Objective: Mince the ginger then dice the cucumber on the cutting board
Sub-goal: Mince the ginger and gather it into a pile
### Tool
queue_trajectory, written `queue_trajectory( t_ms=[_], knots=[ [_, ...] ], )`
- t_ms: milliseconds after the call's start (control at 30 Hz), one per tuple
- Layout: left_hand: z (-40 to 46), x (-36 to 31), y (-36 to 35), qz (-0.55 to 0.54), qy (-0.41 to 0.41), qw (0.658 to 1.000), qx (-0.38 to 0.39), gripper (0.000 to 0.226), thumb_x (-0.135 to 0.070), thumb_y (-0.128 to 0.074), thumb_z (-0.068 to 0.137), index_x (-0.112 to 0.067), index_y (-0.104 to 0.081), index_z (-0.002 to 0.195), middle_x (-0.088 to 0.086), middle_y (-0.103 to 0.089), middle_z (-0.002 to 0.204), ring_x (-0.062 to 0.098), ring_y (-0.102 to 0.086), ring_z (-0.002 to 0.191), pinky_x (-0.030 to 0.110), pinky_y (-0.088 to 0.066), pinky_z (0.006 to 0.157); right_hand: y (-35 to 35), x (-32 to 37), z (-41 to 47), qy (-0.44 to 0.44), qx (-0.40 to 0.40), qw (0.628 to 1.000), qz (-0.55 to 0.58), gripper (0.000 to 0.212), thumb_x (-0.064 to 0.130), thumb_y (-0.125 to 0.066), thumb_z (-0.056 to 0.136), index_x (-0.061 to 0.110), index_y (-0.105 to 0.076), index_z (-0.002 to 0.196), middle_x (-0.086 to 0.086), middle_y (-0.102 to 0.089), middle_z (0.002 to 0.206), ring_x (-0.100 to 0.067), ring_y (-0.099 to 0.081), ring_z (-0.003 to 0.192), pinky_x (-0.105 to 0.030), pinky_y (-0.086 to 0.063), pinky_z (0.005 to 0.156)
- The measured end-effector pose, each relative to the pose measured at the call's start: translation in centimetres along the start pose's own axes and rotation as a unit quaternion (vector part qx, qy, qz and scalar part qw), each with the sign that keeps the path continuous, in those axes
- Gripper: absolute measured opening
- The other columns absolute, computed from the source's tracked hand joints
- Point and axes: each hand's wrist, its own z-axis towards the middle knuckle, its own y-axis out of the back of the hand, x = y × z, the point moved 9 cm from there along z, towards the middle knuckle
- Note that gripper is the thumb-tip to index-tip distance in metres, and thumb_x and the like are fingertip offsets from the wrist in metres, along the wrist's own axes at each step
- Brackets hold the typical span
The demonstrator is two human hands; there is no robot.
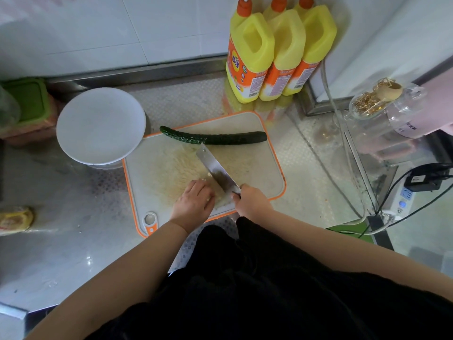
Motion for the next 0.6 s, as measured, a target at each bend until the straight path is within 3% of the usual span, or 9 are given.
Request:
queue_trajectory(
  t_ms=[200,367,600],
  knots=[
    [0.1,-0.6,1.1,0.003,-0.015,0.999,-0.028,0.016,-0.018,-0.056,0.087,-0.006,-0.065,0.083,0.009,-0.059,0.089,0.028,-0.055,0.088,0.031,-0.048,0.081,-0.2,1.1,-1.2,0.011,0.002,0.998,-0.066,0.035,0.034,-0.04,0.101,0.005,-0.049,0.117,-0.015,-0.06,0.115,-0.03,-0.058,0.109,-0.037,-0.046,0.085],
    [0.0,0.0,1.0,0.01,0.0,1.0,-0.027,0.018,-0.019,-0.054,0.089,-0.007,-0.066,0.086,0.008,-0.061,0.09,0.026,-0.056,0.088,0.034,-0.052,0.07,-0.7,1.3,-1.5,-0.006,0.018,0.997,-0.075,0.033,0.034,-0.038,0.101,0.007,-0.047,0.118,-0.012,-0.06,0.117,-0.029,-0.058,0.109,-0.035,-0.044,0.083],
    [-0.1,0.5,0.6,-0.013,0.028,0.999,-0.028,0.018,-0.02,-0.056,0.09,-0.007,-0.068,0.085,0.006,-0.063,0.09,0.022,-0.055,0.091,0.035,-0.054,0.066,-2.0,1.6,-0.9,-0.027,0.045,0.995,-0.087,0.025,0.018,-0.046,0.097,0.007,-0.047,0.119,-0.011,-0.06,0.115,-0.027,-0.06,0.105,-0.034,-0.048,0.083]
  ],
)
